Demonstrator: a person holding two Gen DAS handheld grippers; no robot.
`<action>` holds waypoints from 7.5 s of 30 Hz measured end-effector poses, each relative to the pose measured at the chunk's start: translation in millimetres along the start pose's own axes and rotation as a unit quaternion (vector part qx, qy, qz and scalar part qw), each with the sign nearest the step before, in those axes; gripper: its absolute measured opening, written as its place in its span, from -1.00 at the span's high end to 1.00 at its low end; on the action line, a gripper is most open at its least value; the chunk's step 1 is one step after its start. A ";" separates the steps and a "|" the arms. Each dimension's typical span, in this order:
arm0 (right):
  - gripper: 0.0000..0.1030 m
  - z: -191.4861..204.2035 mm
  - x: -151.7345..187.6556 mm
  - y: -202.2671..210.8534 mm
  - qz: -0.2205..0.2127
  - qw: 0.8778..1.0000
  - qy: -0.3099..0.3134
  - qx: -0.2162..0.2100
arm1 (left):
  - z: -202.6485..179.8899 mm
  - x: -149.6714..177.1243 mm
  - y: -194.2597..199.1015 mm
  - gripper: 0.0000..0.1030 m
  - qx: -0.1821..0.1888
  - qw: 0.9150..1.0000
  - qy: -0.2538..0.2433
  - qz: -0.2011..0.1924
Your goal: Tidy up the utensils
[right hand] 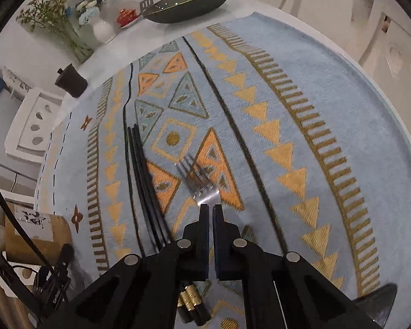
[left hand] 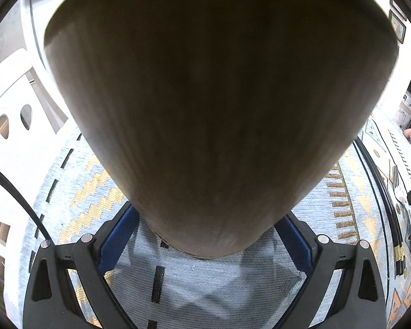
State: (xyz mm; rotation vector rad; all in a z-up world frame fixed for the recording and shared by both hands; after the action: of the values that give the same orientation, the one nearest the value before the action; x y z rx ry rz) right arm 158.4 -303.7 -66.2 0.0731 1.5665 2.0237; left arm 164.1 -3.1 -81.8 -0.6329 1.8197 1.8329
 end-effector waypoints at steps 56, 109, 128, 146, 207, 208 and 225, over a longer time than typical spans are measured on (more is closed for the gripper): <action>0.24 20.7 -26.2 -46.9 0.149 0.974 0.149 0.084 | 14.9 -2.8 6.5 -0.90 0.021 1.000 0.012 -0.001; 0.87 46.8 -39.7 10.3 0.012 0.989 0.133 -0.055 | 23.4 -6.7 11.8 -0.91 0.027 0.999 0.019 -0.002; 0.96 82.9 -36.8 112.9 -0.116 0.976 0.150 -0.112 | 21.7 -6.0 10.9 -0.91 0.027 0.999 0.019 -0.002; 0.57 139.7 -22.5 -18.4 0.088 0.954 0.285 -0.031 | 22.4 -7.5 12.6 -0.91 0.029 0.999 0.021 -0.002; 0.93 93.2 -37.4 132.7 -0.058 0.959 0.226 -0.163 | 22.9 -8.0 12.1 -0.91 0.029 0.999 0.022 -0.002; 0.93 91.5 -37.0 133.9 -0.058 0.959 0.223 -0.163 | 23.1 -7.9 12.0 -0.91 0.029 0.999 0.022 -0.002; 0.93 107.7 -51.9 177.1 -0.101 0.949 0.231 -0.188 | 22.9 -7.5 12.0 -0.91 0.029 0.999 0.023 -0.002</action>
State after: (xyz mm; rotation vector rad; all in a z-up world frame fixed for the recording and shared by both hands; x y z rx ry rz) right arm 171.1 -260.3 142.6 -0.7253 1.3372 2.2313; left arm 162.6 19.7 -67.6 -0.6611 1.8922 1.7695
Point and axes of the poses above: each gripper's, at about its wrist camera, not at the fingertips, and y roughly against the way its jaws point, z to its left, x to its underside, the point moved 5 cm from there along -y, roughly the way its jaws point, and after that the axes turned 2 degrees about -y, right-handed, at the moved point
